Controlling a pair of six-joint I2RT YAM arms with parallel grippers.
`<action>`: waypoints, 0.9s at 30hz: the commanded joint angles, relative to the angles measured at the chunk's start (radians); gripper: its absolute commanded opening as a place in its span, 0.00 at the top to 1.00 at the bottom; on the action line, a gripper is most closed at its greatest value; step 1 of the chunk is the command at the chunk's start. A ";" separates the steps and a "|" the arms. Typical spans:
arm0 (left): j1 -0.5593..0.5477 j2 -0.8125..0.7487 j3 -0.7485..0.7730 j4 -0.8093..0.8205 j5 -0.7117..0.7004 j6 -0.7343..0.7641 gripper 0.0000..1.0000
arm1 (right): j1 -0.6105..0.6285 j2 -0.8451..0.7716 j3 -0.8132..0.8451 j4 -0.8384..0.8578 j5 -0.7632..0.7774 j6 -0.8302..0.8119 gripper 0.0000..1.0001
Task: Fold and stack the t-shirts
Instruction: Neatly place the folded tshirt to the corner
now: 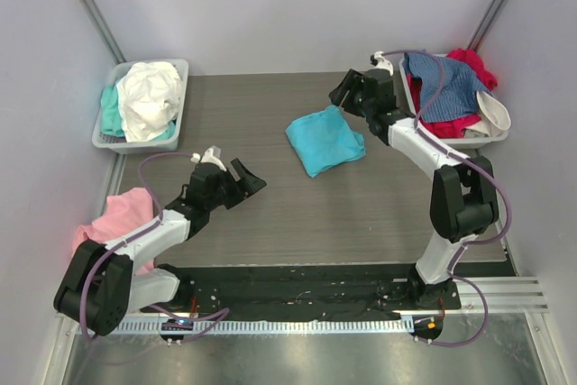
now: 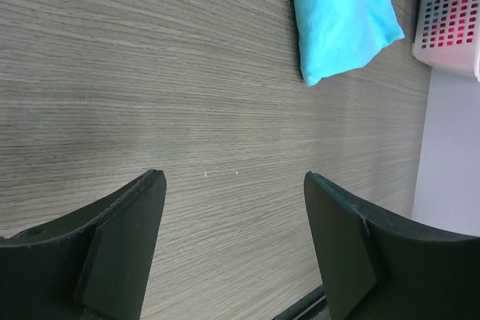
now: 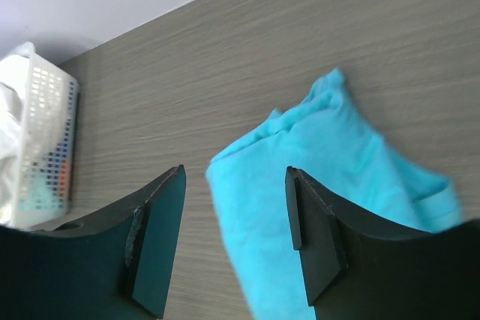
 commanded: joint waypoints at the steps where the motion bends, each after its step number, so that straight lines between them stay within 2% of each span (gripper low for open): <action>1: -0.001 -0.011 0.027 0.016 0.007 0.027 0.21 | -0.059 0.097 0.142 -0.178 -0.088 -0.257 0.37; 4: -0.001 -0.016 0.021 0.012 0.009 0.029 0.21 | -0.065 0.217 0.254 -0.304 -0.059 -0.390 0.36; 9: -0.003 -0.025 0.021 0.000 0.012 0.032 0.21 | -0.079 0.352 0.328 -0.356 -0.143 -0.495 0.36; 20: -0.003 -0.051 0.021 -0.033 0.000 0.042 0.21 | -0.089 0.376 0.301 -0.324 -0.143 -0.500 0.35; 27: -0.001 -0.051 0.021 -0.034 0.001 0.039 0.21 | -0.100 0.445 0.338 -0.381 -0.186 -0.516 0.34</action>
